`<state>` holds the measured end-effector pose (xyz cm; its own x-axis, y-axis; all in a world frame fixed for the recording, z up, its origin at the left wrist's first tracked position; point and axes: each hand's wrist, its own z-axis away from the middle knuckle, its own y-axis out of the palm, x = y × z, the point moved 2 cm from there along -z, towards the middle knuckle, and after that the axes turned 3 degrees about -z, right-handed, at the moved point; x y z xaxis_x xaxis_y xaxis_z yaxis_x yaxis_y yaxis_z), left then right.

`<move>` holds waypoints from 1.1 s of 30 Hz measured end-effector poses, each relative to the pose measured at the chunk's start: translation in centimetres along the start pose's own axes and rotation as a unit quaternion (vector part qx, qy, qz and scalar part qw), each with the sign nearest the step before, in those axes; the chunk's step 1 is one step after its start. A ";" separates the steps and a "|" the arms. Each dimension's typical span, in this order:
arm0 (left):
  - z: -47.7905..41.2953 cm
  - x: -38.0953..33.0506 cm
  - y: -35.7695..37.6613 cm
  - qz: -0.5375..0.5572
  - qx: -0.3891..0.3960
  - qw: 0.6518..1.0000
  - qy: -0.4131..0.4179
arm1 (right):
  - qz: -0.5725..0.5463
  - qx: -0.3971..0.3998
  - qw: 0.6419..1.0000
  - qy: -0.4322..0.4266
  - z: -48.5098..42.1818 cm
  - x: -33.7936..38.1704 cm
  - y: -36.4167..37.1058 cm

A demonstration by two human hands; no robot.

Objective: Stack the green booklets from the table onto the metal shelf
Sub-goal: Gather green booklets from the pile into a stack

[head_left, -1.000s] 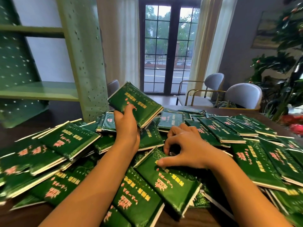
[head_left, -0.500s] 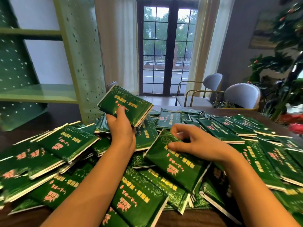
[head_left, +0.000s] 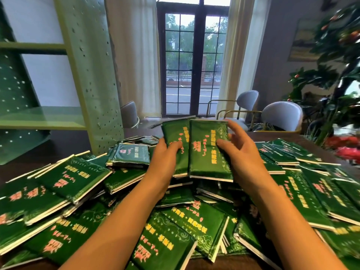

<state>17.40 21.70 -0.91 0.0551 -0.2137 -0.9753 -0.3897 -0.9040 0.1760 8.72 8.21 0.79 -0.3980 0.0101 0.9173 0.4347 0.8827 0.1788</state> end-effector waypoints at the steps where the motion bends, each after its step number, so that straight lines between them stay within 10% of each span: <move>1: 0.2 0.1 0.3 -0.010 0.015 1.000 0.000 | 0.017 -0.003 1.000 -0.010 0.1 -0.1 0.2; 13: 1.5 0.2 0.7 -0.027 0.125 0.991 0.028 | 0.139 -0.004 0.984 -0.112 0.5 -1.0 1.0; 21: 0.8 -1.2 -0.6 0.070 -0.058 0.989 0.119 | 0.102 -0.020 0.992 -0.074 0.4 -1.9 1.7; 26: -0.5 -2.0 -2.8 0.167 -0.151 0.970 0.086 | 0.419 0.072 0.900 -0.097 0.9 -3.4 1.7; 33: -1.1 -1.5 -3.5 0.259 -0.179 0.949 0.001 | 0.492 0.168 0.851 -0.076 1.3 -3.5 2.4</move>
<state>19.68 24.76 0.09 -0.0563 -0.6640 -0.7456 -0.0279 -0.7455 0.6660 10.07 10.89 -2.45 -0.0851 0.8602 0.5028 0.3721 0.4955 -0.7849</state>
